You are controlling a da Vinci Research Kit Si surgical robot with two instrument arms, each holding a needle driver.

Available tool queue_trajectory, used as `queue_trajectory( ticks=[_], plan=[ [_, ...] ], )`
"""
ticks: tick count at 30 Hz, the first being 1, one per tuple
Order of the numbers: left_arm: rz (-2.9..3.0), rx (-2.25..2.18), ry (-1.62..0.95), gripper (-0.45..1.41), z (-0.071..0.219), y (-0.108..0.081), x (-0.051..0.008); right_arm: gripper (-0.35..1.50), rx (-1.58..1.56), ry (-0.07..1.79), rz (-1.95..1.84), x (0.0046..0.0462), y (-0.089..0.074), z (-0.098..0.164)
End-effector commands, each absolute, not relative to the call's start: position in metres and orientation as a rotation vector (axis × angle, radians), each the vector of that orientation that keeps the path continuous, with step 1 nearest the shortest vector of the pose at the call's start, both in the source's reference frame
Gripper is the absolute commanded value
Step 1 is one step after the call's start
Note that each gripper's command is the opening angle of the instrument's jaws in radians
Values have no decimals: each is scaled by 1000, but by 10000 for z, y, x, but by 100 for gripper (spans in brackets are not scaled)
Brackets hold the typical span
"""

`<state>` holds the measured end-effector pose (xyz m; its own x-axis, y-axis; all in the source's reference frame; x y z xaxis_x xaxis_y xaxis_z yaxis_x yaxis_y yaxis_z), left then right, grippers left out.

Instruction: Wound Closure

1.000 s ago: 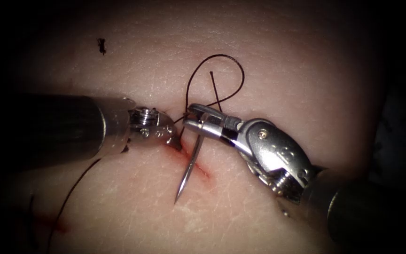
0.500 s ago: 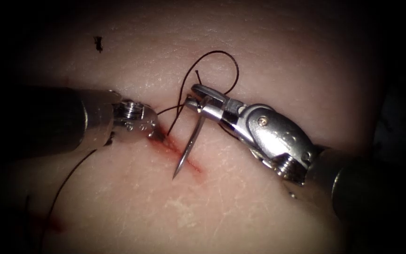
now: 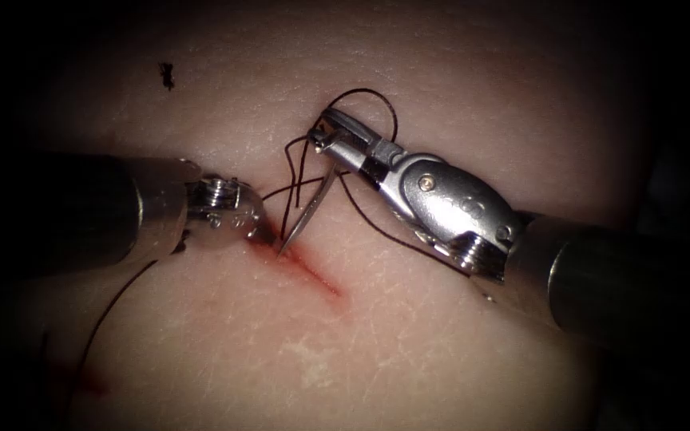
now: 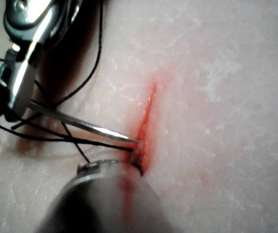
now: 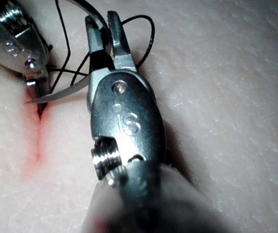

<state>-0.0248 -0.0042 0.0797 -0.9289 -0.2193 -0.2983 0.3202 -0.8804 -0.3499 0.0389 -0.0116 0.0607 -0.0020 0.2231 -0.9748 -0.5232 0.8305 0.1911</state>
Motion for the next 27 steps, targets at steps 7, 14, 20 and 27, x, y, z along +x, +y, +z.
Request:
queue_trajectory(
  ticks=[7,14,20,27],
  plan=[
    [-2778,367,593,-27,790,-57,-255,-35,-297,1432,523,403,-131,618],
    [-2776,369,600,-18,781,-58,-253,-35,-331,1378,437,409,-152,626],
    [-2778,368,601,-18,777,-61,-256,-35,-347,1346,389,414,-161,627],
    [-2776,371,604,-18,772,-65,-255,-35,-397,1314,330,419,-166,623]
  ],
)
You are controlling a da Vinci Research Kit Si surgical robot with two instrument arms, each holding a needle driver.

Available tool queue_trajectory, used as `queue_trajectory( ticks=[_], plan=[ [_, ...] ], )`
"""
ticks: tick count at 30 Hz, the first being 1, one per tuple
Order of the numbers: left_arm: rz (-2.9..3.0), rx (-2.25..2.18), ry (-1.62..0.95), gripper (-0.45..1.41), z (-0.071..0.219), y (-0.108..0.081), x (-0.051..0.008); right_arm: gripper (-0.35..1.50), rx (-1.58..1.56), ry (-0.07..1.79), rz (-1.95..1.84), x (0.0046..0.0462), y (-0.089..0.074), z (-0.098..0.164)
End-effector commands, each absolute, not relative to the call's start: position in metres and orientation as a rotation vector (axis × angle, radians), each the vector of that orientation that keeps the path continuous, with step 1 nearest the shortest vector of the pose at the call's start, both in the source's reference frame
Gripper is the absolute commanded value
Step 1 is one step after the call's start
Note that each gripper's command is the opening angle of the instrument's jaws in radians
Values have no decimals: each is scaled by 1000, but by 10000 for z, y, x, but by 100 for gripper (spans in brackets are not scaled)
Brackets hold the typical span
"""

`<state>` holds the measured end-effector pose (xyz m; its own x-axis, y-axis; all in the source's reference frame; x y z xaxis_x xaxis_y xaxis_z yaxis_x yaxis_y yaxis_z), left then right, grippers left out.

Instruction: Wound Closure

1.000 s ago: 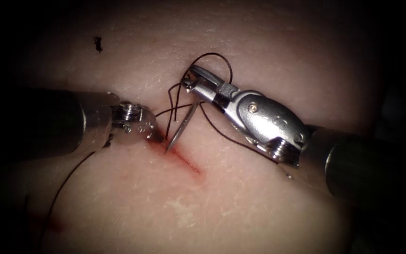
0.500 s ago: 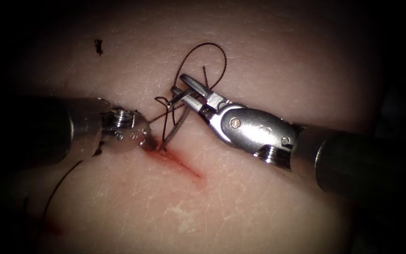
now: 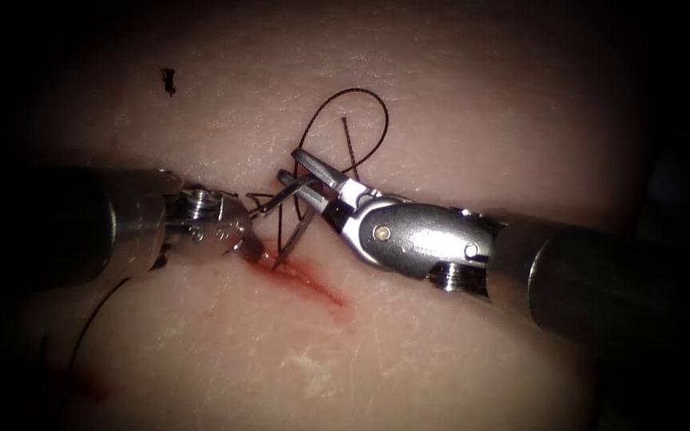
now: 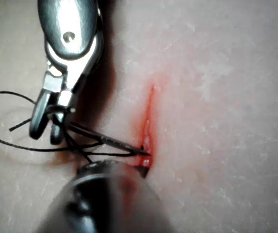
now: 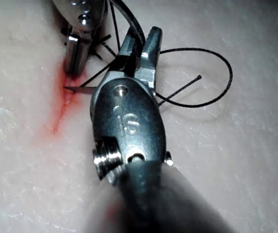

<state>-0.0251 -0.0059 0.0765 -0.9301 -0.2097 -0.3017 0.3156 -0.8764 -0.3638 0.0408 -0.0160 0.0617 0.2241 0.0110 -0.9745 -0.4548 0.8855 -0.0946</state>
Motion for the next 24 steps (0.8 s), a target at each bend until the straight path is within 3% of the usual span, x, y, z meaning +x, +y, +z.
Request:
queue_trajectory(
  ticks=[1,11,24],
  plan=[
    [-2776,371,604,-18,770,-66,-255,-35,-400,1308,324,422,-172,625],
    [-2768,382,617,-18,758,-76,-255,-35,-432,1279,299,422,-173,638],
    [-2858,560,524,-45,724,-95,-260,-35,-370,1331,397,416,-167,628]
  ],
)
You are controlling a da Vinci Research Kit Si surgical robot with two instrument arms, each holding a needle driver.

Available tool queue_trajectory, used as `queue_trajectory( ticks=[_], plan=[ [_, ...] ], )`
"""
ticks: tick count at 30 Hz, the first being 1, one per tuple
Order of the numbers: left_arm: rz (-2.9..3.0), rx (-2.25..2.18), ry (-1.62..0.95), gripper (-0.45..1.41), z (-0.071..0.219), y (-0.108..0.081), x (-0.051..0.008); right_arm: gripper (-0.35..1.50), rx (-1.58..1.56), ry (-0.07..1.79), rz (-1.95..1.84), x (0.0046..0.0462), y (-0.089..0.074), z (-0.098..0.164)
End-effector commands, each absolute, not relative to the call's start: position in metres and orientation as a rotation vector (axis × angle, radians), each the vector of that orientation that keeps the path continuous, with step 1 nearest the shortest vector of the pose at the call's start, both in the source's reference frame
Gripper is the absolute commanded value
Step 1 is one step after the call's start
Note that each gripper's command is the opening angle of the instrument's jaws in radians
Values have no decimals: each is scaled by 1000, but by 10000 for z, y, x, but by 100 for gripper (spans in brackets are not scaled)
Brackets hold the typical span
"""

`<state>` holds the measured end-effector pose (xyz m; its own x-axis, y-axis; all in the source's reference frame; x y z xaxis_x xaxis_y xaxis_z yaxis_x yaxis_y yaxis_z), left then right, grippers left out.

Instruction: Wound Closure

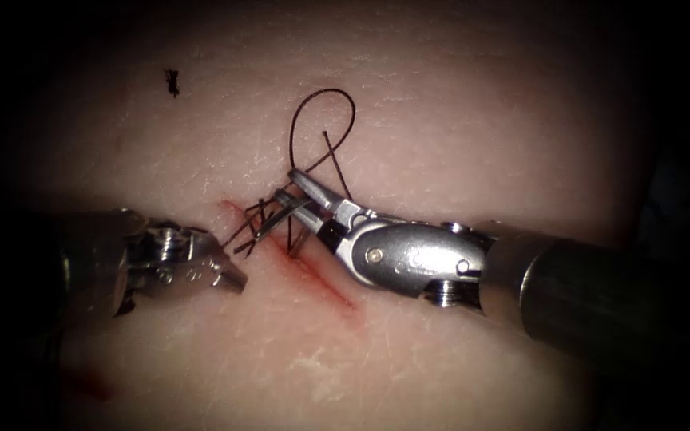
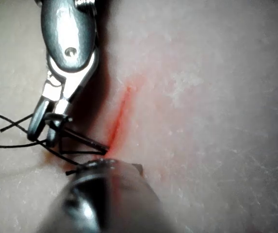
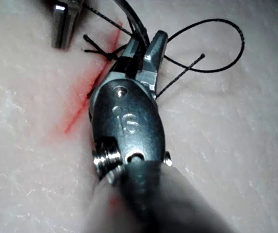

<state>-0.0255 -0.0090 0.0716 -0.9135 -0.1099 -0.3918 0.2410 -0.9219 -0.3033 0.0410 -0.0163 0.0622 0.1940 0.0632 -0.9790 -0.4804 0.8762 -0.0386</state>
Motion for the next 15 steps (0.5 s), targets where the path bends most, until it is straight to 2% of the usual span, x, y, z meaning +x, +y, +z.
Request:
queue_trajectory(
  ticks=[1,15],
  plan=[
    [-2865,572,516,-45,723,-96,-260,-35,-364,1333,402,414,-167,628],
    [-2908,768,466,-45,731,-124,-260,-35,-296,1362,516,412,-159,631]
  ],
)
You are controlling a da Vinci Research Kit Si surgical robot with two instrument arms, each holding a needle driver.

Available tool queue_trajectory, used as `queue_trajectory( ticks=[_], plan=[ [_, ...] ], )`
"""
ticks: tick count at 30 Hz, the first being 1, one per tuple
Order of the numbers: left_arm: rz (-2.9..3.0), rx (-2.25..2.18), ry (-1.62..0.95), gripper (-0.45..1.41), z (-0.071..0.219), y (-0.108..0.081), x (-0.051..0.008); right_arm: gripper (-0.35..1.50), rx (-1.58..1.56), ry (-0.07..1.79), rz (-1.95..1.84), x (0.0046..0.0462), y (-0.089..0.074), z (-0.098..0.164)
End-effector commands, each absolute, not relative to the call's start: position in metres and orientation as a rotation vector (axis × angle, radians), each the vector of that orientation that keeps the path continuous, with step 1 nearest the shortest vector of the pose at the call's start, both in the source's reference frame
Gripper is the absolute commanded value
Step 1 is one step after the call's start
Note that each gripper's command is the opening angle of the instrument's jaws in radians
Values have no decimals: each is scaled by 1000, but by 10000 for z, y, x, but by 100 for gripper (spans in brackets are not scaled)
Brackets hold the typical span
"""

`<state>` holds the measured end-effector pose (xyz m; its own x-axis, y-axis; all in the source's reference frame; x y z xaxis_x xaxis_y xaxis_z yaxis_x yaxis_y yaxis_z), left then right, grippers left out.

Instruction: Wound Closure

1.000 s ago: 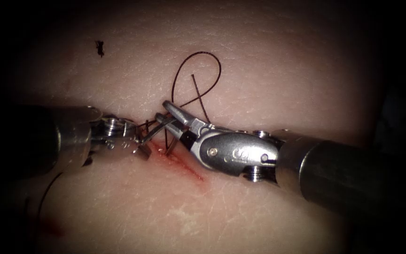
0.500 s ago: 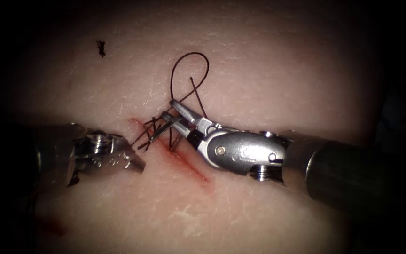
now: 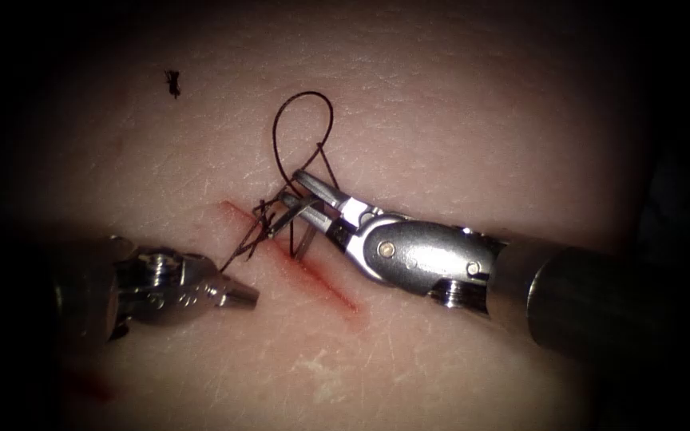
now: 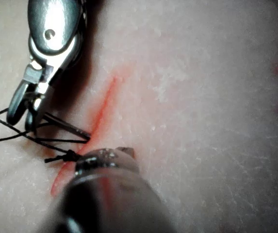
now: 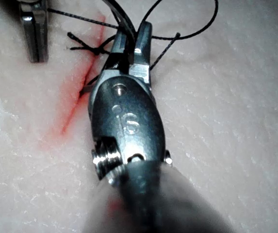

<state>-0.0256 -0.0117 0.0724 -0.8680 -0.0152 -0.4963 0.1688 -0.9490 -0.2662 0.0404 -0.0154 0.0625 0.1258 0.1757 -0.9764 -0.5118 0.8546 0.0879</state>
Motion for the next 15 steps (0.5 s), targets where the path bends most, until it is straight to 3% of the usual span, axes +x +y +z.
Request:
queue_trajectory(
  ticks=[1,15],
  plan=[
    [-2907,767,464,-45,731,-126,-258,-35,-291,1371,539,411,-157,630],
    [-2921,803,448,-45,731,-129,-249,-35,-228,1395,621,410,-156,628]
  ],
)
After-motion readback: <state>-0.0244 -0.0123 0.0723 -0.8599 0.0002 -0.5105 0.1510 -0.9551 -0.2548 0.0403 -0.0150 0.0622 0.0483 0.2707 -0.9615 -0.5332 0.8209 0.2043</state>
